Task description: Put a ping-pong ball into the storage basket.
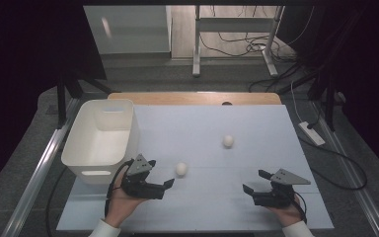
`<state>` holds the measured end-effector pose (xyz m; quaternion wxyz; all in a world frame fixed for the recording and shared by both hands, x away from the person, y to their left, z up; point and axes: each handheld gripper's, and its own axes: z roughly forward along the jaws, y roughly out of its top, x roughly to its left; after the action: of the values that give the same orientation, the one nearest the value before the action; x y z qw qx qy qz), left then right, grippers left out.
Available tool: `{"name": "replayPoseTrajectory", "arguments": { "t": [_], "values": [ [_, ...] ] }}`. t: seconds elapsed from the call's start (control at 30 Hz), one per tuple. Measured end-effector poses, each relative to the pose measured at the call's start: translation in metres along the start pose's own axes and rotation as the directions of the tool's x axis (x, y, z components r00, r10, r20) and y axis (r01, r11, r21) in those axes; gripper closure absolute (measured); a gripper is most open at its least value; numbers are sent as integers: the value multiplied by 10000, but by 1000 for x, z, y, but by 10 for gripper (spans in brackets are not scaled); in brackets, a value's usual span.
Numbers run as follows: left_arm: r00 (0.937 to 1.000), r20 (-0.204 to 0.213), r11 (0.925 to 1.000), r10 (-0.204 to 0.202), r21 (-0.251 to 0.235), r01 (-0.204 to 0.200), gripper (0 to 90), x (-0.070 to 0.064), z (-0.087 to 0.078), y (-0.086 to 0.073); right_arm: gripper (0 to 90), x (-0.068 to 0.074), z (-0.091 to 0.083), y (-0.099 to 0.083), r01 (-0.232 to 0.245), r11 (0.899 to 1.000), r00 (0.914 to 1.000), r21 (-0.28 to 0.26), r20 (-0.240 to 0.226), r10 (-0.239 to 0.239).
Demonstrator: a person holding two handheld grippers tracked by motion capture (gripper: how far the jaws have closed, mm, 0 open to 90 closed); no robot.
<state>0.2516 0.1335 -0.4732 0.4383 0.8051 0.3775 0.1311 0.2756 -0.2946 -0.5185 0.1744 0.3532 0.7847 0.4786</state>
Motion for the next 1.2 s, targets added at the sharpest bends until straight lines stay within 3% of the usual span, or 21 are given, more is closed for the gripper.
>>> {"name": "replayPoseTrajectory", "arguments": {
  "t": [0.67,1.2],
  "values": [
    [9998,54,9994,-207,296,205,102,5,13,11,147,0,1,0,60,10000,10000,34,-5,-60],
    [9998,185,9970,-87,769,73,100,6,35,22,150,-1,0,0,40,10000,9999,-50,125,-39]
  ]
}}
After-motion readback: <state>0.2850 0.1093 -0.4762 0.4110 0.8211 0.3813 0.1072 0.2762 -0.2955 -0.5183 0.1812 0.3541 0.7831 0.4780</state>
